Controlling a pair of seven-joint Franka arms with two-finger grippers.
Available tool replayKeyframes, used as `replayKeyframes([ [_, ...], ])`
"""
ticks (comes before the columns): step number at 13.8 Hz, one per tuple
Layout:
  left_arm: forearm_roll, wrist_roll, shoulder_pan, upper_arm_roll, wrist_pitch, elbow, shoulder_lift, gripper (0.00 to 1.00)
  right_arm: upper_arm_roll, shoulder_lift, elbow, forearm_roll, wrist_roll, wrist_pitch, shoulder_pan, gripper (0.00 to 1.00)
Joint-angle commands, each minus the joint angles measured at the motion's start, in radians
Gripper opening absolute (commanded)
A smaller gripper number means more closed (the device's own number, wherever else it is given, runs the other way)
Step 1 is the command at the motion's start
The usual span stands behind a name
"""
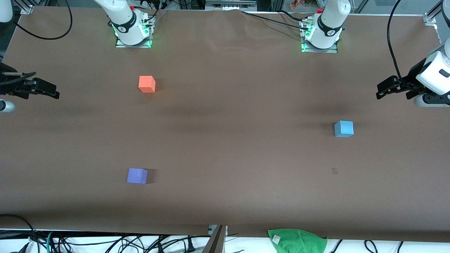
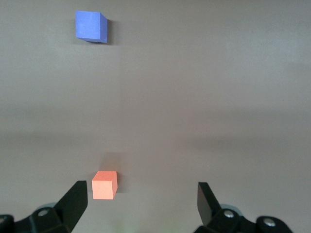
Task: Place blue block between orange and purple blocks
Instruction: 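Move the left gripper toward the light-blue cube, then lower the left gripper over the light-blue cube and close on it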
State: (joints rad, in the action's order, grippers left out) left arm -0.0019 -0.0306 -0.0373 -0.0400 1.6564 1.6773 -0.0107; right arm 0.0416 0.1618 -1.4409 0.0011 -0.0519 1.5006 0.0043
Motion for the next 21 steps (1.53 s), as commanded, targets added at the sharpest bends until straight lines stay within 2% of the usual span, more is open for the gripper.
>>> replayKeyframes([
  [1,0.013,0.015,-0.003,-0.001,-0.02,-0.021,-0.005,1.0,0.0,0.004,0.016,0.0,-0.013,-0.003,-0.001,1.0],
  [13,0.016,0.023,-0.003,-0.001,-0.036,-0.036,-0.015,1.0,0.0,0.005,0.016,0.002,-0.013,-0.003,-0.001,1.0],
  [17,0.019,0.026,-0.023,0.0,-0.055,-0.074,-0.107,1.0,0.0,0.005,0.016,0.002,-0.013,-0.003,-0.001,1.0],
  [21,0.02,0.027,-0.006,-0.006,0.028,-0.073,-0.244,1.0,0.0,0.005,0.016,0.002,-0.013,-0.003,-0.001,1.0],
])
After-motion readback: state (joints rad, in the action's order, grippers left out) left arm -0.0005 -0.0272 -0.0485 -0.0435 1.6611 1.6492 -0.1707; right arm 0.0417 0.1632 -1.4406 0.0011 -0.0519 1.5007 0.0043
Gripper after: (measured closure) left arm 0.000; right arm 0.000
